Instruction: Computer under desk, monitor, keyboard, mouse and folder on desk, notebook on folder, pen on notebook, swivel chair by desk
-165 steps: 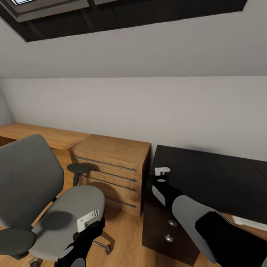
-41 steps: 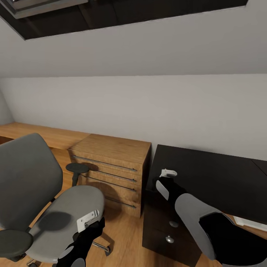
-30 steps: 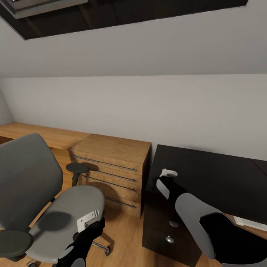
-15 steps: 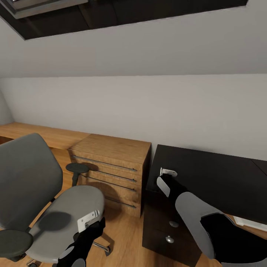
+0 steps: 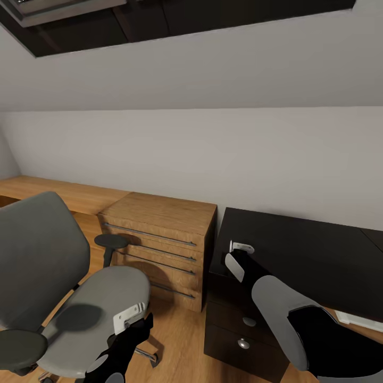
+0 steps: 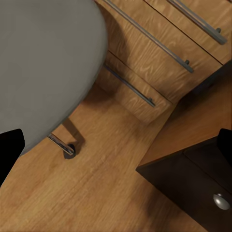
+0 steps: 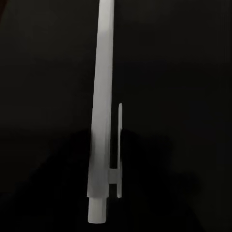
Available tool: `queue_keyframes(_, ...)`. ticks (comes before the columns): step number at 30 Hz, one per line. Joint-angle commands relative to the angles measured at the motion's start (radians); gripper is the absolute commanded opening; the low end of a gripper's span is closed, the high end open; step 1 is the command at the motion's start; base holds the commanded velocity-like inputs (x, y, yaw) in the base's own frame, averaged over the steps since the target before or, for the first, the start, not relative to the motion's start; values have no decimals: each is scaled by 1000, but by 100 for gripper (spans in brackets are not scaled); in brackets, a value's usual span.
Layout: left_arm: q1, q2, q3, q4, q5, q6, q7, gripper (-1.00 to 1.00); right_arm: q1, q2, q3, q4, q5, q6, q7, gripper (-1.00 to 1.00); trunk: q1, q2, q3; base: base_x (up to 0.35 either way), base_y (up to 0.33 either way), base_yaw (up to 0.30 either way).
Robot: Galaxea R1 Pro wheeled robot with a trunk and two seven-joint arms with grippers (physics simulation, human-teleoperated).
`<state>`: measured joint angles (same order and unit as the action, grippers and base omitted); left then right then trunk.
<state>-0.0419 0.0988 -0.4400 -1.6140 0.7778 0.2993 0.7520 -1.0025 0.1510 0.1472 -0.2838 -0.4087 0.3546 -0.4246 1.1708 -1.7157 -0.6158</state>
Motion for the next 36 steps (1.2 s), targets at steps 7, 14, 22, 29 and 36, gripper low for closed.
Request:
queue_keyframes(7,-1,1,-2,-1,4,3,7,100,-1,-1,8,-2,-9,6,-6,-100,-27,49,21,0,0,0)
queue_keyframes(14,-1,1,-3,-1,3,3,7,100,0,-3,8,-24,-9,6,-8,-100,-54,98,43,0,0,0)
queue_keyframes(22,-1,1,-3,-1,0,2,8,100,8,-35,9,-149,-11,65,-29,-100,-85,154,68,-97,0,0)
queue_keyframes(29,-1,-1,-7,5,1,3,8,100,44,-38,8,-252,-22,82,-81,-100,-111,203,90,-322,-65,0)
queue_keyframes(36,-1,-18,-29,112,3,7,0,100,226,-68,8,-621,-24,187,-118,-100,-138,252,112,-310,-131,0)
